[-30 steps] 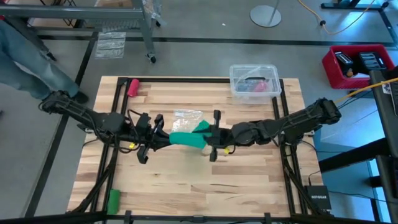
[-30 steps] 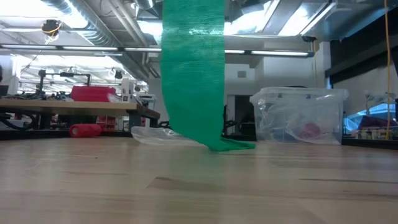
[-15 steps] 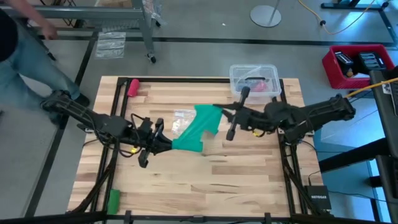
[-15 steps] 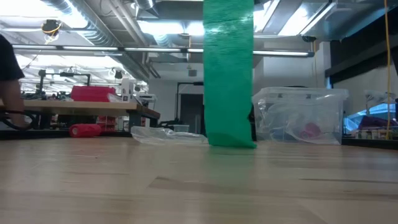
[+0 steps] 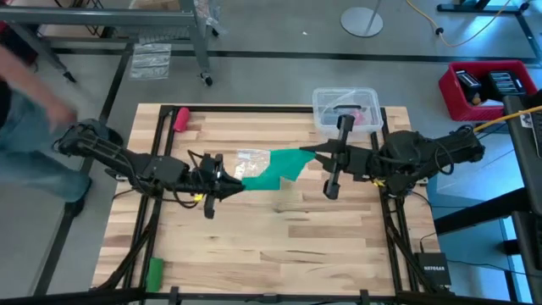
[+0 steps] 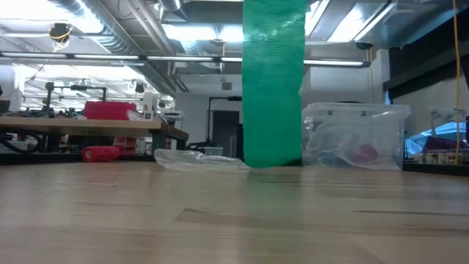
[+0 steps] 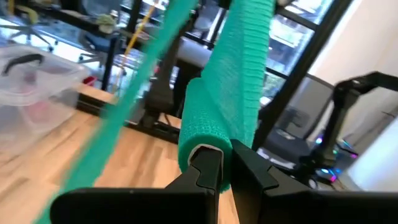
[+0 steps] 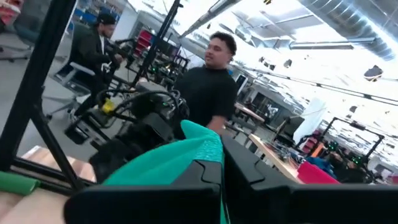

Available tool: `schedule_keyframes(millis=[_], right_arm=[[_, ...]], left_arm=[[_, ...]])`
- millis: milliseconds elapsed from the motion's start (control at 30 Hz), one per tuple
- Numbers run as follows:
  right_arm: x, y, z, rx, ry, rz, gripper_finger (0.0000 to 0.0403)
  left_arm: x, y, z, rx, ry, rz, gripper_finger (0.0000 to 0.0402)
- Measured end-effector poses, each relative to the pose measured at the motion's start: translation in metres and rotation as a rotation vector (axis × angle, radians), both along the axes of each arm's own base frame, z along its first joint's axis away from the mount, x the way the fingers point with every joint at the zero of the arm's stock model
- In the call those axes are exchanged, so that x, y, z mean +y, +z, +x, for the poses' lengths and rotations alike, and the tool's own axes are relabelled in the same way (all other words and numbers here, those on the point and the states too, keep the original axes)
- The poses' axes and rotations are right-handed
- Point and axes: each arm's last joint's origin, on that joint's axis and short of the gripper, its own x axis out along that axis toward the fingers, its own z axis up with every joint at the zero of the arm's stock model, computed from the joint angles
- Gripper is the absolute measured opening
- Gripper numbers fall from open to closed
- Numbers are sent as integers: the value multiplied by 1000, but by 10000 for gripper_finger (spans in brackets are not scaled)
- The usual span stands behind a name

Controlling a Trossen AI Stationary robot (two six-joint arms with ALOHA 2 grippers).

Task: Roll bandage
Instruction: Roll the green bandage

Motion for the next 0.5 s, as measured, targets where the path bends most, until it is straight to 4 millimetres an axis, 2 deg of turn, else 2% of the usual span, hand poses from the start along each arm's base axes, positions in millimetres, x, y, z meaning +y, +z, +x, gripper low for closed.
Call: schedule_keyframes(millis=[300, 500], right_arm=[[20, 8, -11, 2, 66, -47, 1], [16, 15, -14, 0, -41, -104, 0]], left_arm=[[21, -5, 5, 46, 89, -37, 17], [14, -6, 6, 59, -49, -49, 17]])
